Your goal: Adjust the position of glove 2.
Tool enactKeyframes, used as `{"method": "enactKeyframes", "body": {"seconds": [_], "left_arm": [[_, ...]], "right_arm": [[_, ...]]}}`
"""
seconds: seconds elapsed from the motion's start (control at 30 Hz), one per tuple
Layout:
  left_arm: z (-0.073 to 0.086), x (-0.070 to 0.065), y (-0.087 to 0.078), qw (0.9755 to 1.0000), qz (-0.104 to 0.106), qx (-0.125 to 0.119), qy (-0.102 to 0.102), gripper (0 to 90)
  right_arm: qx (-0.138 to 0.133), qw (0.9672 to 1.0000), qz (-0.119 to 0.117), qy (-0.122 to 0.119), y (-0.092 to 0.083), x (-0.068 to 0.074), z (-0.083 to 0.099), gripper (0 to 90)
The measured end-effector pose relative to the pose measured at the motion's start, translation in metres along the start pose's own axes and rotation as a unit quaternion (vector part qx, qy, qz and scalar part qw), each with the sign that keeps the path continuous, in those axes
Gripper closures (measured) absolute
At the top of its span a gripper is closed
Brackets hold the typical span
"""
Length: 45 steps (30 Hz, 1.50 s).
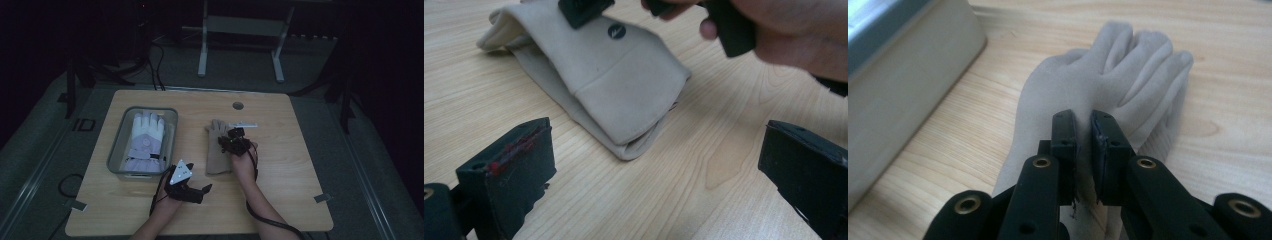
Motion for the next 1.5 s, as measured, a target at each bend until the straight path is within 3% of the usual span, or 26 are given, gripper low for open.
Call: {"method": "enactKeyframes", "body": {"seconds": [0.17, 0.23, 0.37, 0.67, 1.03, 1.27, 1.4, 1.47, 1.5], "left_arm": [[0.0, -0.001, 0.001, 1.0, 0.002, 0.002, -0.002, 1.7], [0.0, -0.001, 0.001, 1.0, 0.002, 0.001, -0.001, 1.7], [0.0, 0.0, 0.002, 1.0, 0.005, 0.0, -0.005, 1.7], [0.0, -0.007, 0.008, 0.9999, 0.01, 0.005, 0.0, 1.7], [-0.003, -0.012, 0.012, 0.9998, 0.016, 0.008, 0.004, 1.7], [-0.004, -0.014, 0.015, 0.9999, 0.01, 0.012, 0.003, 1.8], [-0.004, -0.011, 0.018, 0.9998, 0.009, 0.017, -0.006, 1.7], [-0.006, -0.011, 0.019, 0.9997, 0.011, 0.019, -0.007, 1.7], [-0.006, -0.011, 0.02, 0.9997, 0.014, 0.02, -0.006, 1.7]], "right_arm": [[0.013, 0.9999, 0.0, 0.0, 0.01, -0.003, 0.007, 80.0], [0.03, 0.9995, 0.001, -0.009, 0.017, -0.004, 0.012, 76.5], [0.038, 0.9991, -0.006, -0.018, 0.02, -0.007, 0.015, 69.3], [0.054, 0.9976, 0.002, -0.043, 0.008, -0.019, 0.026, 71.1], [0.064, 0.9968, 0.0, -0.048, -0.014, -0.042, 0.038, 68.1], [0.038, 0.9958, -0.043, -0.071, -0.038, -0.043, 0.031, 42.6], [0.02, 0.9954, -0.055, -0.076, -0.049, -0.055, 0.026, 17.2], [0.019, 0.9944, -0.076, -0.071, -0.054, -0.061, 0.024, 13.5], [0.016, 0.9947, -0.071, -0.072, -0.056, -0.064, 0.023, 14.6]]}}
Point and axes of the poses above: each handheld gripper's, and its own axes: y roughly forward along the jaws, z roughly out of its underside, x roughly to its left, the point moved 4 cm from there along y, roughly forward along the jaws, and after that the axes turned 5 degrees about x, right-handed, at the moved point
